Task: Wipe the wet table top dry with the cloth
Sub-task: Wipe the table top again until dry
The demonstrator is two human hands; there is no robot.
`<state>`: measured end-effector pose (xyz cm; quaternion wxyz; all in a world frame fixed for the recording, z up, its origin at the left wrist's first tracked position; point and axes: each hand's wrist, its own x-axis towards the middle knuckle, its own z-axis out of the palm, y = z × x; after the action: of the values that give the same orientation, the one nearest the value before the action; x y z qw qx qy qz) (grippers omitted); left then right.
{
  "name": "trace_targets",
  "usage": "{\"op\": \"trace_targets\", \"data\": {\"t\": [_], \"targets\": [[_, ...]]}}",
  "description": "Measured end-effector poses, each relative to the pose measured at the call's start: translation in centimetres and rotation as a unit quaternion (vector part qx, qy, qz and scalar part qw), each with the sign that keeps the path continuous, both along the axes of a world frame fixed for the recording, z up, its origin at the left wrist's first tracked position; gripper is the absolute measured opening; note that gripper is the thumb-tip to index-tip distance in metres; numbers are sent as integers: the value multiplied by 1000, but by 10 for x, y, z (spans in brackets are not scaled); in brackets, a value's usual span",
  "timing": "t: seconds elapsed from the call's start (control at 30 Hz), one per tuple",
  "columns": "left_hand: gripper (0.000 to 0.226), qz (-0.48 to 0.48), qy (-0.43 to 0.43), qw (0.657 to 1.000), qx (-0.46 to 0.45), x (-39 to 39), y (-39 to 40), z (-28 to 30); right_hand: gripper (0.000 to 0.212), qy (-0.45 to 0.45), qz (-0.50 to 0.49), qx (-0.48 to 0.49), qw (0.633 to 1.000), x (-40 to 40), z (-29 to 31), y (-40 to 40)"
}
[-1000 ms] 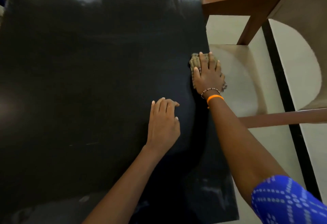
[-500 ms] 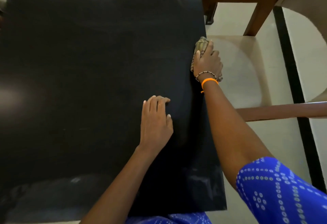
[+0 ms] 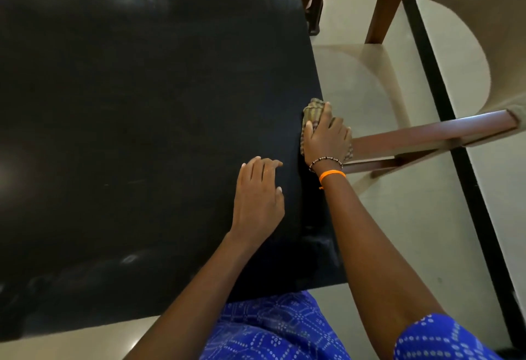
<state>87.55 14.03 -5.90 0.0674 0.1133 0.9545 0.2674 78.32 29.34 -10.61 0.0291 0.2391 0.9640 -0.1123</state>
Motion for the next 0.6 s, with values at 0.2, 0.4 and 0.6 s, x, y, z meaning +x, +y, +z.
{"op": "trace_targets", "data": {"t": [0.2,0.4,0.6], "targets": [[43,-11,10,1000,14,24,-16,-2,61,9,-46,-10,999,75,1,-6],[41,-29,7,999,32,47,-27,0,59,7,-74,1,997,174,2,-12],[41,-20,-9,999,33,71,-50,-3,61,26,-68,21,997,170,-2,-20]]}}
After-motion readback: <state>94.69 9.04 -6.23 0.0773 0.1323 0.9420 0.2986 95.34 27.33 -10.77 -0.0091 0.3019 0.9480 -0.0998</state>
